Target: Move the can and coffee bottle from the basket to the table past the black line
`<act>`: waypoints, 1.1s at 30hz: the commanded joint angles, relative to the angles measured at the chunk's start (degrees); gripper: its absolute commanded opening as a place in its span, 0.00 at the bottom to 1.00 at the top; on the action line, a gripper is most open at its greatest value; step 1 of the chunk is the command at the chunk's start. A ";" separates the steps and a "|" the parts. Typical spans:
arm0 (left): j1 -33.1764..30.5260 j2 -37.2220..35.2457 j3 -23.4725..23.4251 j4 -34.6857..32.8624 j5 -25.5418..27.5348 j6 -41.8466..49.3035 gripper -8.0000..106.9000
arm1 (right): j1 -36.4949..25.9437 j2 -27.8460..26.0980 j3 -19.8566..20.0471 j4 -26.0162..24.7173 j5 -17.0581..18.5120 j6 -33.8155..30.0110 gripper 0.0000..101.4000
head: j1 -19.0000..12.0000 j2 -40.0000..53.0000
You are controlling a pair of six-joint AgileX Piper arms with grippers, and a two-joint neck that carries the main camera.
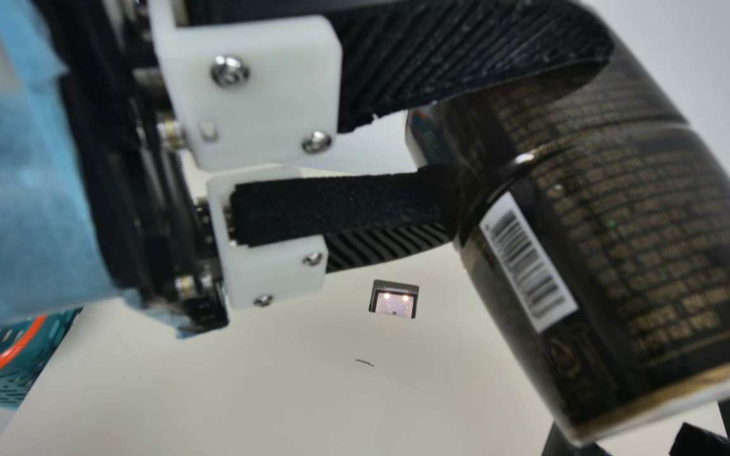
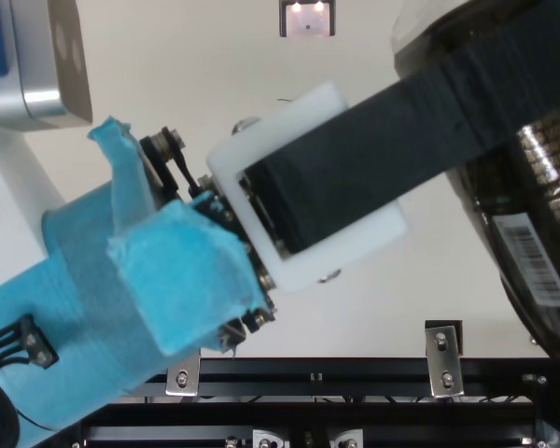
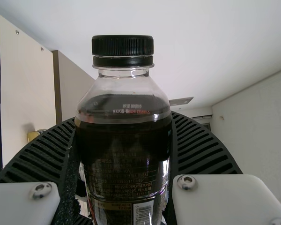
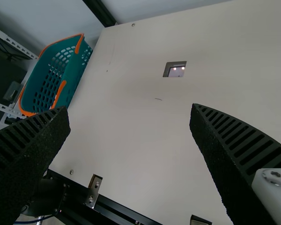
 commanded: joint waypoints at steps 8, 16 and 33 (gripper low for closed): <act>0.00 0.00 0.00 0.00 0.00 0.00 0.16 | 0.00 0.00 0.00 0.00 0.00 0.00 1.00 | 2.12 -13.30; 0.00 0.00 0.00 0.00 0.00 0.00 0.16 | 0.00 0.00 0.00 0.00 0.00 0.00 1.00 | 3.29 -20.21; 0.00 0.00 0.00 0.00 0.00 0.00 0.16 | 0.00 0.00 0.00 0.00 0.00 0.00 1.00 | 3.29 -20.21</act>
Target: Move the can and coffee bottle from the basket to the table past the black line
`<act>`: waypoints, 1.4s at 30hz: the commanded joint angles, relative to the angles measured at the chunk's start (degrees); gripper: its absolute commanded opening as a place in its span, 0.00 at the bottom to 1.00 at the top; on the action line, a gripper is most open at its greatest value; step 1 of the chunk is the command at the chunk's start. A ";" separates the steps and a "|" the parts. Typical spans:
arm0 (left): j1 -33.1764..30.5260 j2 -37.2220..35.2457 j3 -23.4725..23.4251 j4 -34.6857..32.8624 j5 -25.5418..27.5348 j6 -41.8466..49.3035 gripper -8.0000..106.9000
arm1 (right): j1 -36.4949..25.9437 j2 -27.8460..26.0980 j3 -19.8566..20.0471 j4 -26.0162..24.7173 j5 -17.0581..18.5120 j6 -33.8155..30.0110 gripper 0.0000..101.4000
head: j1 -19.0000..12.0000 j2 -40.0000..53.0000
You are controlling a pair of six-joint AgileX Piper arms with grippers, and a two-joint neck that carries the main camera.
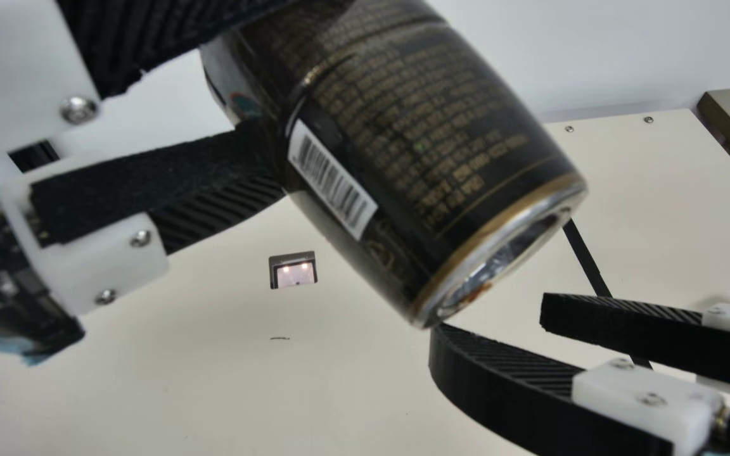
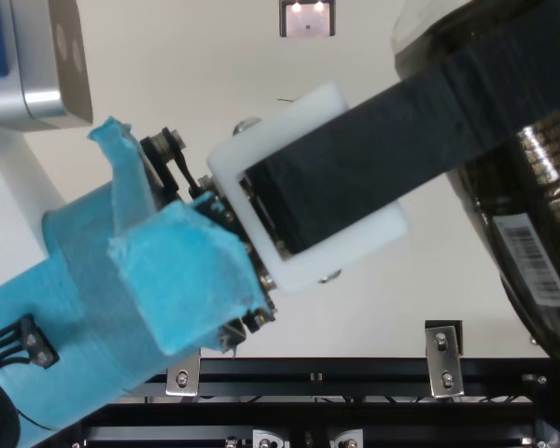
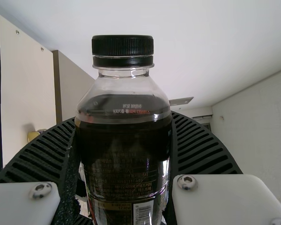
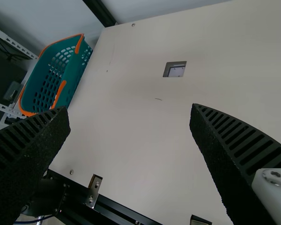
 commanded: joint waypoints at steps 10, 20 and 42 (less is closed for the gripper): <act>-0.89 0.13 -0.21 -4.57 0.04 3.67 0.16 | 0.00 0.00 0.00 0.00 0.00 0.00 1.00 | -0.23 -0.56; -1.08 0.11 -0.29 -5.27 0.15 4.40 0.16 | 0.00 0.00 0.00 0.00 0.00 0.00 1.00 | -0.23 -0.56; -2.46 1.38 -1.26 -7.51 0.16 7.30 0.16 | 0.00 0.00 0.00 0.00 0.00 0.00 1.00 | -0.23 -0.56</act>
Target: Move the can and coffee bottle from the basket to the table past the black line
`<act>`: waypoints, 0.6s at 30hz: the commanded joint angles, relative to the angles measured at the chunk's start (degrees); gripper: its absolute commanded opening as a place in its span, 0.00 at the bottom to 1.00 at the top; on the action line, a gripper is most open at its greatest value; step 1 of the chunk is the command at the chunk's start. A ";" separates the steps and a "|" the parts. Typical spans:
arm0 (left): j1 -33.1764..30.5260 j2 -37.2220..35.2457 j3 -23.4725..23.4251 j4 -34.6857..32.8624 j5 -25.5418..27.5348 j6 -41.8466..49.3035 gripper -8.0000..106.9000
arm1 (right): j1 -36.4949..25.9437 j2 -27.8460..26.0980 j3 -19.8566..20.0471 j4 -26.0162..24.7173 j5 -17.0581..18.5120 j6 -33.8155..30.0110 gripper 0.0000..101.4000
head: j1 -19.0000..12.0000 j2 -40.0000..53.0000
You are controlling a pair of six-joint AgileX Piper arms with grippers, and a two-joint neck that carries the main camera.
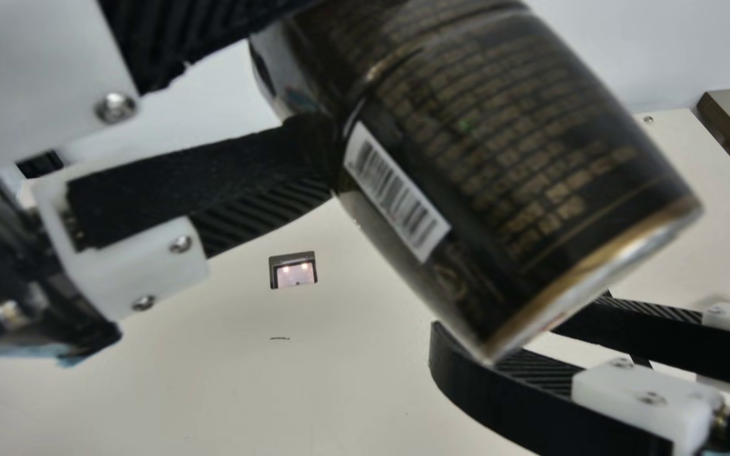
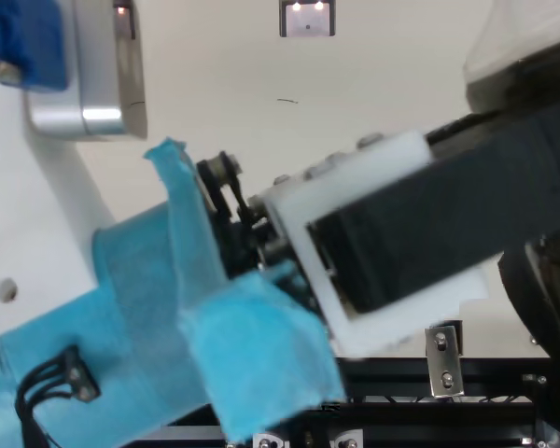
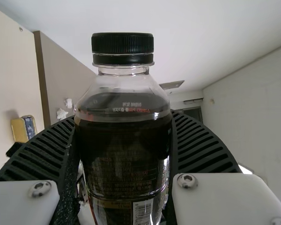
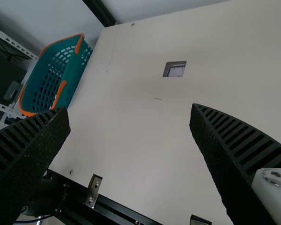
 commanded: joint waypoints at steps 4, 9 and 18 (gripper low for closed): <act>0.00 0.00 0.00 0.00 -0.13 0.00 0.16 | 0.00 0.00 0.00 0.00 0.00 0.00 1.00 | -0.23 -0.27; 0.00 0.00 0.00 0.00 -0.02 0.00 0.16 | 0.00 0.00 0.00 0.00 0.00 0.00 1.00 | -0.23 -0.27; 0.00 0.00 0.00 0.00 -0.02 0.00 0.16 | 0.00 0.00 0.00 0.00 0.00 0.00 1.00 | -0.03 2.60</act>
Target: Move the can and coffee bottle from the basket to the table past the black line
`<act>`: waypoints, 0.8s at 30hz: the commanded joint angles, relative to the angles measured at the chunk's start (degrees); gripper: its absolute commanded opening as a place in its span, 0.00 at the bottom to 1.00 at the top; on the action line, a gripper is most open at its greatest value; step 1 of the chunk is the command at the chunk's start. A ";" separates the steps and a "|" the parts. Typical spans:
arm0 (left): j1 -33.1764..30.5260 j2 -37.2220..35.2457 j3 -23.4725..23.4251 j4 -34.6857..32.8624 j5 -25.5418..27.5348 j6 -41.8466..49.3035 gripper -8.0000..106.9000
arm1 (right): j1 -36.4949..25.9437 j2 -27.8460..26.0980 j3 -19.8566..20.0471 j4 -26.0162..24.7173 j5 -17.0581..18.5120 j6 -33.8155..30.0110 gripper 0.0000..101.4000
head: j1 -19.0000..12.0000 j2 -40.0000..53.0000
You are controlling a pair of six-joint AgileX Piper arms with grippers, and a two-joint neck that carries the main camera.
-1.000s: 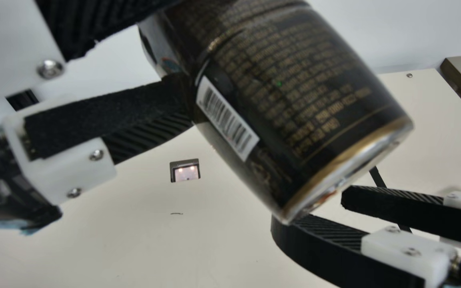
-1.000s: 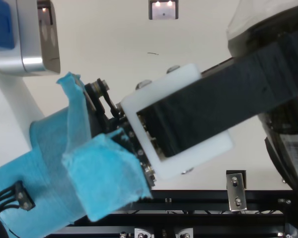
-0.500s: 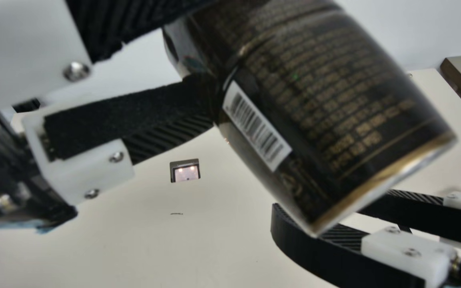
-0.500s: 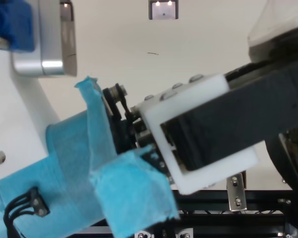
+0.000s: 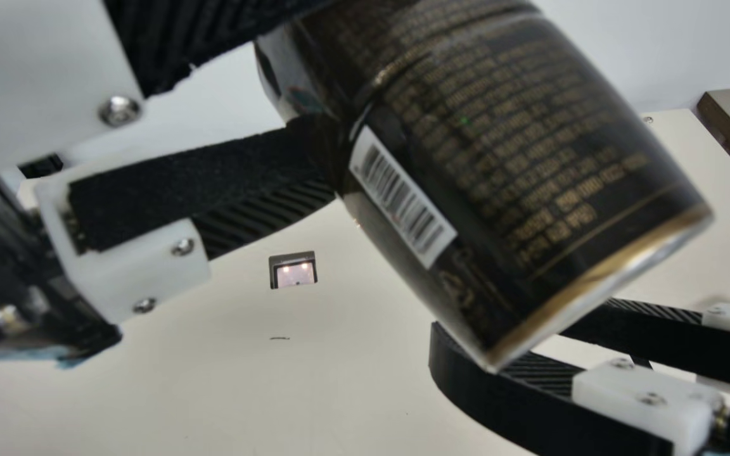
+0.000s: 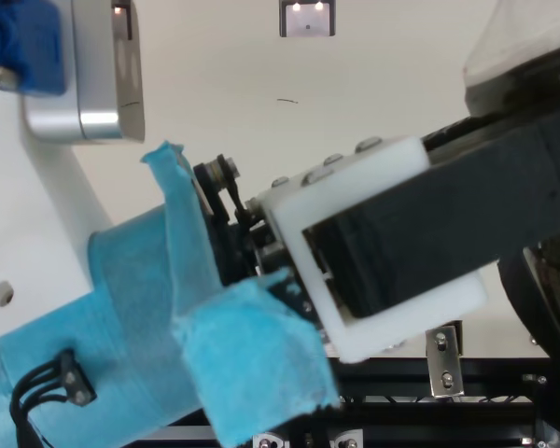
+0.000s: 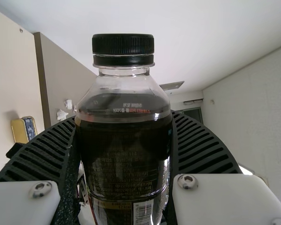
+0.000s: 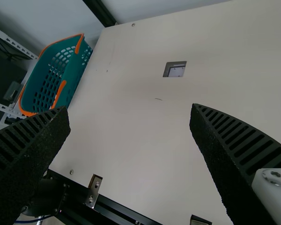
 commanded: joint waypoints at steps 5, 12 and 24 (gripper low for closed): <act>0.00 0.00 0.00 0.00 0.00 0.00 0.16 | 0.00 0.00 0.00 0.00 0.00 0.00 1.00 | 0.06 8.49; 0.00 0.00 0.00 0.00 0.00 0.00 0.16 | 0.00 0.00 0.00 0.00 0.00 0.00 1.00 | -0.09 15.81; 0.00 0.00 0.00 0.00 0.00 0.00 0.16 | 0.00 0.00 0.00 0.00 0.00 0.00 1.00 | -0.09 15.81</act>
